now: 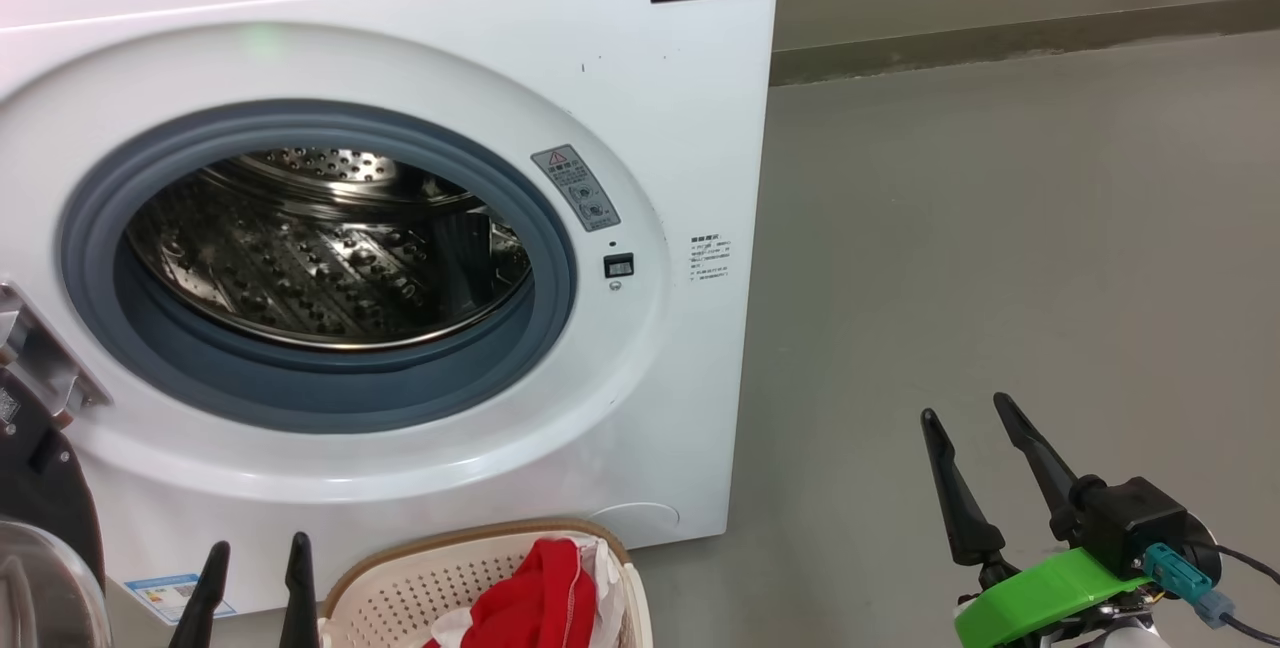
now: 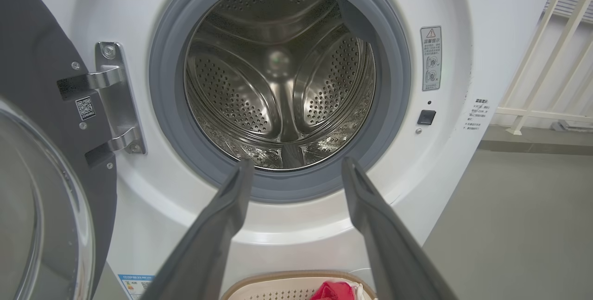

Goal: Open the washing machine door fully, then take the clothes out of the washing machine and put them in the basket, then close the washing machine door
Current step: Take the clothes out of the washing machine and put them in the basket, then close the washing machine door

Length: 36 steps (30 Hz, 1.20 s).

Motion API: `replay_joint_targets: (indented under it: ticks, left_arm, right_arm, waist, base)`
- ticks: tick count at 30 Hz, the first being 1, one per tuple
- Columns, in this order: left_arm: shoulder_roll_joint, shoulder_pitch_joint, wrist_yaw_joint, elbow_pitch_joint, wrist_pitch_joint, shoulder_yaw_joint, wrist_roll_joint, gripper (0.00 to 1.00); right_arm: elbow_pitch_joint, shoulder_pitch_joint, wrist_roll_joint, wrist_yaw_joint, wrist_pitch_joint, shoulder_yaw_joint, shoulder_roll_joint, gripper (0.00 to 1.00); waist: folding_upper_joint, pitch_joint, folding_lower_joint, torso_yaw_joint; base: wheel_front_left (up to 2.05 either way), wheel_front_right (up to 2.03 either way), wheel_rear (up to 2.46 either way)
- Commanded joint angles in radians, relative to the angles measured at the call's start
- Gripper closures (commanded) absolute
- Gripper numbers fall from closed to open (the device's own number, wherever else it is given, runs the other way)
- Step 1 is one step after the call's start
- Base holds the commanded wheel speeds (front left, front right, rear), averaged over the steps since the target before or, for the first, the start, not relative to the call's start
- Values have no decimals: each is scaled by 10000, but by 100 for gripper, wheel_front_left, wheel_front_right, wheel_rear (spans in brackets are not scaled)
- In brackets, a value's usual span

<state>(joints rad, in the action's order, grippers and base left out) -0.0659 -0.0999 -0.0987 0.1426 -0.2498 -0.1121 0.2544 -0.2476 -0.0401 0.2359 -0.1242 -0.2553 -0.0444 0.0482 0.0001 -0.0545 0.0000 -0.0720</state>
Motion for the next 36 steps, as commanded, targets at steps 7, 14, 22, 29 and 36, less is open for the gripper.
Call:
replay_joint_targets:
  ticks: [7, 14, 22, 29, 36]
  left_arm:
    - [-91, 15, 159, -295, -120, -409, -217, 0]
    - [-97, 3, 296, -214, -120, -367, -192, 0]
    - [-228, -92, 245, -496, -120, -347, -86, 0]
    - [-299, -97, 376, -609, -113, -341, -117, 0]
    - [-339, -75, 397, -643, -113, -295, -64, 0]
  right_arm:
    - [278, -129, -80, -65, -65, -222, 20, 0]
    - [278, -101, -103, -65, -65, -188, 20, 0]
    - [184, -104, -43, -65, -65, -183, 20, 0]
    - [151, -142, 21, -65, -65, -167, 20, 0]
    - [138, -148, 46, -65, -65, -139, 20, 0]
  waist:
    - [-1, -24, 0, -27]
    - [-1, 9, 0, 13]
    - [-1, -7, 0, 5]
    - [-1, 3, 0, -30]
    - [-1, 15, 0, -38]
  base:
    - [0, 0, 0]
    - [0, 0, 0]
    - [0, 0, 0]
    - [-17, 17, 0]
    - [-98, 98, 0]
